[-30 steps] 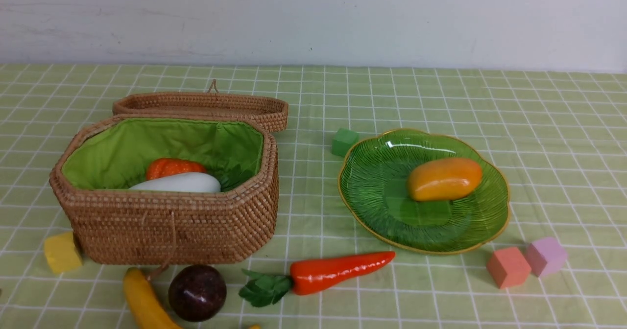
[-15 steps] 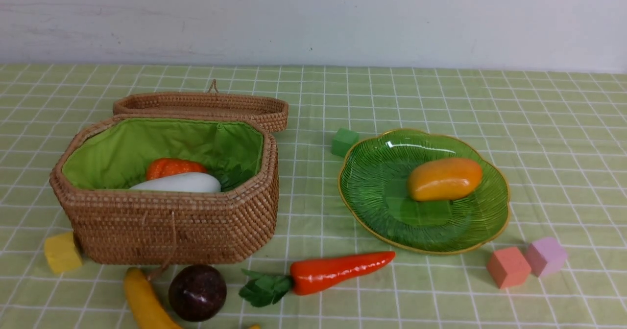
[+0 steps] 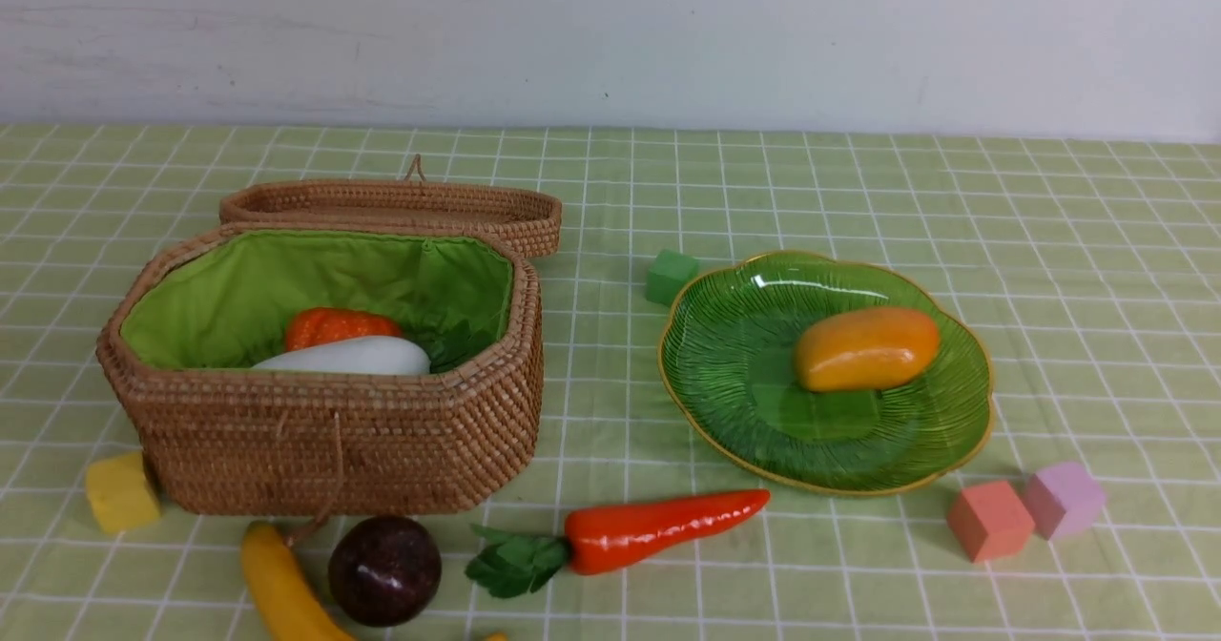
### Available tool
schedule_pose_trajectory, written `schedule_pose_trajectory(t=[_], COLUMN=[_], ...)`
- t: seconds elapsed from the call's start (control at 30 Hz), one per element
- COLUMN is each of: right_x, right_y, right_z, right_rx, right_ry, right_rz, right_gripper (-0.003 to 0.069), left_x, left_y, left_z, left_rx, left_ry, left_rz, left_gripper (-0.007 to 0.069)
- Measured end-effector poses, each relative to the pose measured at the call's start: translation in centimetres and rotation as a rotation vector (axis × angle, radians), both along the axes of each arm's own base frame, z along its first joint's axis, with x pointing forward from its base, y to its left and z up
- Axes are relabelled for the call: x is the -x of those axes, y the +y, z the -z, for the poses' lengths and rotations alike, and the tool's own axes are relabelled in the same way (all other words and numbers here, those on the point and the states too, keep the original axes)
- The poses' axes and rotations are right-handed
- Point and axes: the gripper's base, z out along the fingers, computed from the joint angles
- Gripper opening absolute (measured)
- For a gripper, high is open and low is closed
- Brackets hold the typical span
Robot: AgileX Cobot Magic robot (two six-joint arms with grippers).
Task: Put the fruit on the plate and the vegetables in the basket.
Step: Use the left arm to grab a banana and put it into the right plate
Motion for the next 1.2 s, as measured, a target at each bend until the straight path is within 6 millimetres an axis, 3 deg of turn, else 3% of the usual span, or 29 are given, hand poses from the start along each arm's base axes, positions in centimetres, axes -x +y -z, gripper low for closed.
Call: schedule_pose_trajectory(t=[0.3,0.53,0.9,1.03,1.2], right_x=[0.0,0.0,0.0,0.0,0.0], right_y=[0.0,0.0,0.0,0.0,0.0], right_z=[0.0,0.0,0.0,0.0,0.0], right_rx=[0.0,0.0,0.0,0.0,0.0], right_ry=[0.0,0.0,0.0,0.0,0.0], right_rz=[0.0,0.0,0.0,0.0,0.0], right_gripper=[0.0112,0.0121,0.0132,0.0139,0.0144], left_x=[-4.4,-7.3,-12.4,-13.7,-14.2], left_y=[-0.7,-1.6,-1.7,-1.8,-1.9], left_z=[6.0,8.8,13.3,15.7,16.9], left_rx=[0.004,0.091,0.179,0.205,0.221], left_ry=[0.468,0.703,0.851,0.899,0.941], left_rz=[0.051,0.077,-0.041,-0.078,-0.087], left_gripper=[0.0239,0.0282,0.0558,0.0585,0.0574])
